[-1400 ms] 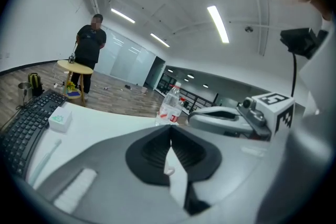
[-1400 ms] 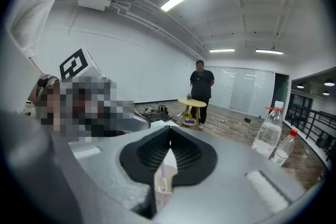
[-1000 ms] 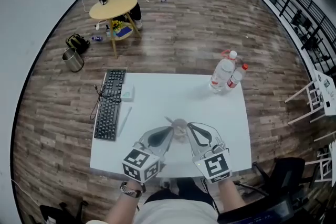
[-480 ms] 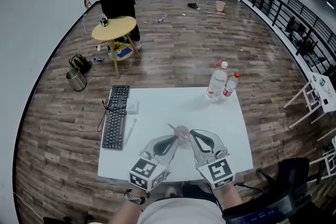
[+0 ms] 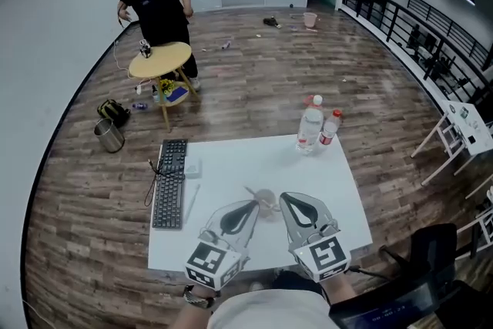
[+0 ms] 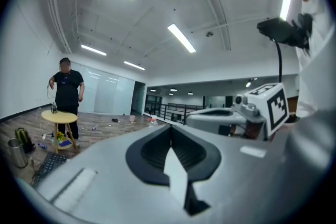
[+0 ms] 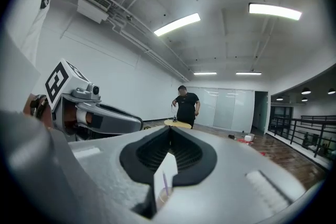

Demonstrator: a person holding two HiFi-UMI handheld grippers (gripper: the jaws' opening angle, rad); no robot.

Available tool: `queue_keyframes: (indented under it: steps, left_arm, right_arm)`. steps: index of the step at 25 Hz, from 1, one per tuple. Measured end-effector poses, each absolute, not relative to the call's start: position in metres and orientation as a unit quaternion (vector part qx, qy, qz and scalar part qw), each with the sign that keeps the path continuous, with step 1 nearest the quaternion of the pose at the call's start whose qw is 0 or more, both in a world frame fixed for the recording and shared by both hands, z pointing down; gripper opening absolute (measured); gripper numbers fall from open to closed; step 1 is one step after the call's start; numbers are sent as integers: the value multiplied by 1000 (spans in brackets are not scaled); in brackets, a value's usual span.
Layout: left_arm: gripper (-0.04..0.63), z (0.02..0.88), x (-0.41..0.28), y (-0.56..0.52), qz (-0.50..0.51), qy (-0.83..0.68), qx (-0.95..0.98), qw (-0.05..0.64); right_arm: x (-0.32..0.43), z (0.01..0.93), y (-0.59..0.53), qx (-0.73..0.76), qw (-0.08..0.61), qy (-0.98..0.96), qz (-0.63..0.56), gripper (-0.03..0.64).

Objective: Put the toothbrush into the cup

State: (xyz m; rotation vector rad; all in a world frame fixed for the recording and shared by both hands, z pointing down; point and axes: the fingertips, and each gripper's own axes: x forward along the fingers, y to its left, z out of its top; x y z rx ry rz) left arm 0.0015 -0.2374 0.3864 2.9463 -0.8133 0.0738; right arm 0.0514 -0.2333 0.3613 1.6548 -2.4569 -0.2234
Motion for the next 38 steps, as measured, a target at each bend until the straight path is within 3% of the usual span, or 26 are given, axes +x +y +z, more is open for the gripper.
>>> queue_keyframes:
  steps: [15,24,38]
  left_arm:
    - [8,340,7,-258,-34,-336,941,-10]
    - [8,326,12,-255,-30,-358,931,-58]
    - [8,333,4,-250,-10,-350,934,-63]
  right_arm:
    - [112,312,-238,564,10,-822,-71,3]
    - [124,311,-236,558,14,-827,-68,3]
    - [116,309,-234,562,5,-825,-54,3]
